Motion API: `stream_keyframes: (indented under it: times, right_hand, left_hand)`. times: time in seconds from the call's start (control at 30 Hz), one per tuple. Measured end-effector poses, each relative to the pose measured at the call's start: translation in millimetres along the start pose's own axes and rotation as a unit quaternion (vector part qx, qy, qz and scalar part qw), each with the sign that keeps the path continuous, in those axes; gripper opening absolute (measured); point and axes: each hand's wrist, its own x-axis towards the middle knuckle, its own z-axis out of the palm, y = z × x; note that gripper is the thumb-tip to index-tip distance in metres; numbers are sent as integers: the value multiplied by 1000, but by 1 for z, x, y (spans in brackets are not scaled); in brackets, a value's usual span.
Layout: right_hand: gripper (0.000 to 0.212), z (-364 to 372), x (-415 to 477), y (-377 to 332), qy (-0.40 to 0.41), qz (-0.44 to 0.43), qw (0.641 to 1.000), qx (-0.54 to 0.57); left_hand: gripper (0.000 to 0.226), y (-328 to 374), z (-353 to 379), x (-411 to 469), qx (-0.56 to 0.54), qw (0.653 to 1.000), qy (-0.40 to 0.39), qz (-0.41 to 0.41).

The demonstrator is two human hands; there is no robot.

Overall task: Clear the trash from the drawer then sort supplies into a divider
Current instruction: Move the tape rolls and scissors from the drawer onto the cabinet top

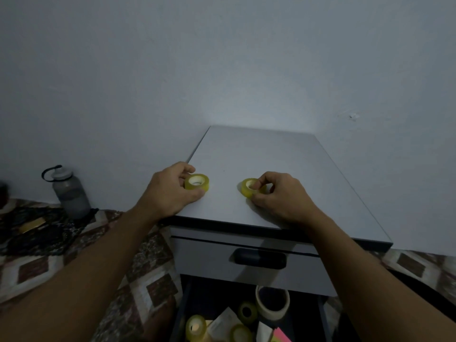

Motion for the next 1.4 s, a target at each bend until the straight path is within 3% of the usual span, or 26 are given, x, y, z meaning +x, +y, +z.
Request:
stream_keyframes:
  times: [0.53,0.67,0.83,0.97,1.03,1.13,1.27,1.4]
  right_hand:
    - [30,-8,-8,4,8,14,1000,3]
    - [37,-20,-27,8,56,18,998,30]
    - [21,-27,-76,11,102,-13,992,74]
    - [10,-15,-121,14,95,-41,991,84]
    - [11,-2,-140,19,71,-42,993,82]
    - [11,25,-164,34,1,-4,996,93]
    - [9,70,-193,63,-93,58,990,89]
    - [12,106,-226,87,-196,114,972,59]
  left_hand:
    - [67,1,-9,-10,-24,1000,-2,-15]
    - [59,-1,-22,-26,-64,998,5,-20]
    - [41,-5,-27,-76,-53,998,41,15]
    - [32,-4,-21,-125,-51,994,64,69]
    - [30,-4,-12,-146,-63,997,32,40]
    - [31,-13,11,-175,-47,995,-86,-21]
    - [38,-42,51,-206,-29,961,-263,-81]
    - [45,-62,80,-220,13,933,-347,-91]
